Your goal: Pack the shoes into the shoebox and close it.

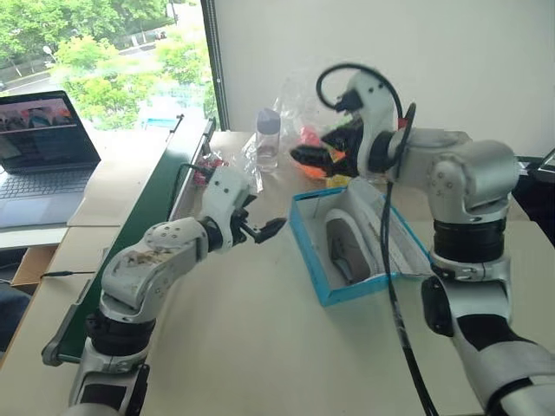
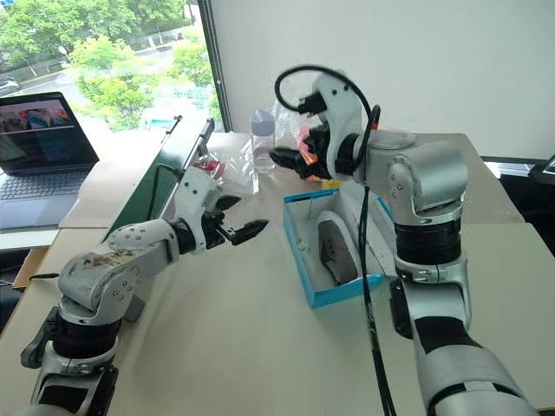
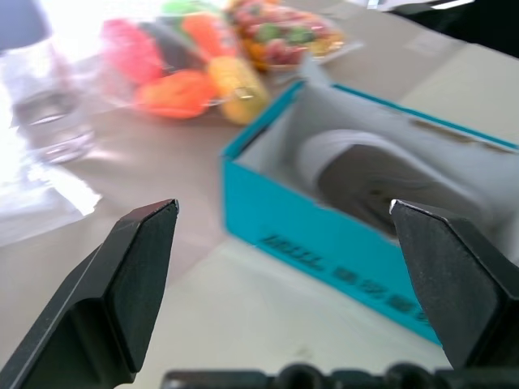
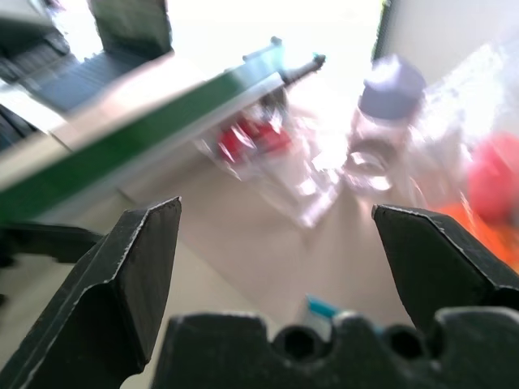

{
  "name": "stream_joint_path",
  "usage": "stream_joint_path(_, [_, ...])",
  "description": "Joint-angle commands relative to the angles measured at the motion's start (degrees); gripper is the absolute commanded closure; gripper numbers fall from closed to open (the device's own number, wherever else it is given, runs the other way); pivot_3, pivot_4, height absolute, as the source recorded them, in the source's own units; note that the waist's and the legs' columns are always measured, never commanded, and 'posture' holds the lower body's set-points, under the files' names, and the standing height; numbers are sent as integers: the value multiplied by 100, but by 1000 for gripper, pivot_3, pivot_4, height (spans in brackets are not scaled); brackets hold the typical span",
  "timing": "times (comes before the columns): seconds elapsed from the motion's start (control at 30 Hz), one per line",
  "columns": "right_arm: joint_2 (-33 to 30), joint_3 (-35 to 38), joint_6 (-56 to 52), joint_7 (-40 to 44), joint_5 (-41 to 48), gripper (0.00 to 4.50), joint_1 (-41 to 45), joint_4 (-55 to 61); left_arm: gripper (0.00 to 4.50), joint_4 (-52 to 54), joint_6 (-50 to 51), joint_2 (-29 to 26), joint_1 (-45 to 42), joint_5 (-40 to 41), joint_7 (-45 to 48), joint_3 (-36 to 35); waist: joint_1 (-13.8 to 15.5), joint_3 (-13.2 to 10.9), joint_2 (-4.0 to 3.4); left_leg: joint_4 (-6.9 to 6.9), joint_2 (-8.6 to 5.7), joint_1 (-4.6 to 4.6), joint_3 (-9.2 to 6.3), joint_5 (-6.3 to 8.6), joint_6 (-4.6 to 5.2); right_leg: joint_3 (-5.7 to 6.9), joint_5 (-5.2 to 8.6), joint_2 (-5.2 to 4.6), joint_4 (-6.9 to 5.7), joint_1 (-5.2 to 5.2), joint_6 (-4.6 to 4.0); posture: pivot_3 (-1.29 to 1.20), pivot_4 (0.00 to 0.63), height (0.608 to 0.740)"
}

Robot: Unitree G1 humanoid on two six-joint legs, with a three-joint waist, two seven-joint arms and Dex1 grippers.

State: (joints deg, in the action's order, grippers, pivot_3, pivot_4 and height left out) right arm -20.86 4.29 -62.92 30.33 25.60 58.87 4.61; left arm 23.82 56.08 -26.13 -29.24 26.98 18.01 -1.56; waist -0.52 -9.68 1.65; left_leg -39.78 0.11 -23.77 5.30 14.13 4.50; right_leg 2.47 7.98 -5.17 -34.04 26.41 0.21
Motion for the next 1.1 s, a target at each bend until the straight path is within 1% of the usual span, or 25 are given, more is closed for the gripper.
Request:
stream_joint_path(0.03, [-160, 130, 765, 538, 197, 85, -352, 115, 0, -61, -256, 116, -24, -221, -462, -580, 18, 0, 0, 0, -3, 0, -2, 0, 0, 1, 0, -2, 1, -2, 0, 0, 150, 740])
stream_joint_path(0.1, [-283, -26, 1034, 1000, 279, 85, -601, 80, 0, -125, -346, 133, 26, -381, -671, -759, 16, 0, 0, 0, -9, 0, 0, 2, 3, 0, -1, -9, 2, -2, 1, 0, 150, 740])
stream_joint_path(0.2, [-636, -721, 1694, 1539, -154, 85, -1097, 106, 0, -199, -514, 179, 216, -654, -1023, -1042, 3, 0, 0, 2, -9, 0, 1, 3, 5, -2, -1, -10, 3, -2, 1, 0, 150, 740])
stream_joint_path(0.33, [-429, -747, 2024, 1490, -155, 85, -1242, -80, 0, -269, -775, 275, 492, -916, -1351, -1342, -29, 0, 1, 4, -7, 1, 5, 2, 1, -5, -1, -9, -1, 4, 0, 0, 150, 740])
stream_joint_path(0.47, [-237, -785, 2173, 1638, -31, 85, -1440, -96, 0, -245, -1053, 338, 871, -980, -1323, -1498, -17, 0, 1, 3, 0, 7, 1, -5, -15, -2, -6, -8, -5, 4, -8, 0, 150, 740])
stream_joint_path(0.6, [-176, -1024, 2568, 1841, -229, 85, -1652, -186, 0, -296, -1495, 446, 1209, -1000, -1292, -1606, -3, 0, 1, 3, 4, 10, 1, 3, -34, 1, -9, -10, -5, 2, -12, 0, 150, 740])
stream_joint_path(0.8, [-187, -1210, 2971, 1958, -408, 85, -1790, -392, 0, -634, -1998, 485, 1674, -1088, -1320, -1888, -7, 0, 0, 3, 2, 8, 3, 4, -33, 1, -11, -16, -3, 4, -15, 0, 150, 740])
stream_joint_path(0.9, [-182, -1256, 3038, 1987, -468, 85, -1844, -412, 0, -837, -2197, 379, 1728, -1104, -1228, -1982, -8, 0, 1, 3, 7, 8, 2, 4, -33, 5, -11, -14, -4, 7, -16, 0, 150, 740])
stream_joint_path(0.97, [-178, -1305, 3089, 1993, -527, 85, -1885, -408, 0, -1010, -2295, 254, 1680, -1139, -1174, -2053, -7, 0, 1, 3, 9, 6, 2, 5, -36, 7, -11, -15, -4, 9, -17, 0, 150, 740])
stream_joint_path(1.0, [-175, -1320, 3103, 1989, -548, 85, -1894, -409, 0, -1104, -2371, 176, 1662, -1158, -1121, -2077, -8, 0, 1, 3, 9, 7, 2, 17, -56, 9, -12, -15, -4, 9, -19, 0, 150, 740])
stream_joint_path(1.1, [-176, -1327, 3082, 1978, -551, 85, -1908, -365, 0, -1433, -2567, -49, 1562, -1132, -1019, -2278, -10, 0, 1, 2, 9, 7, 3, 18, -59, 9, -13, -15, -4, 9, -20, 0, 150, 740])
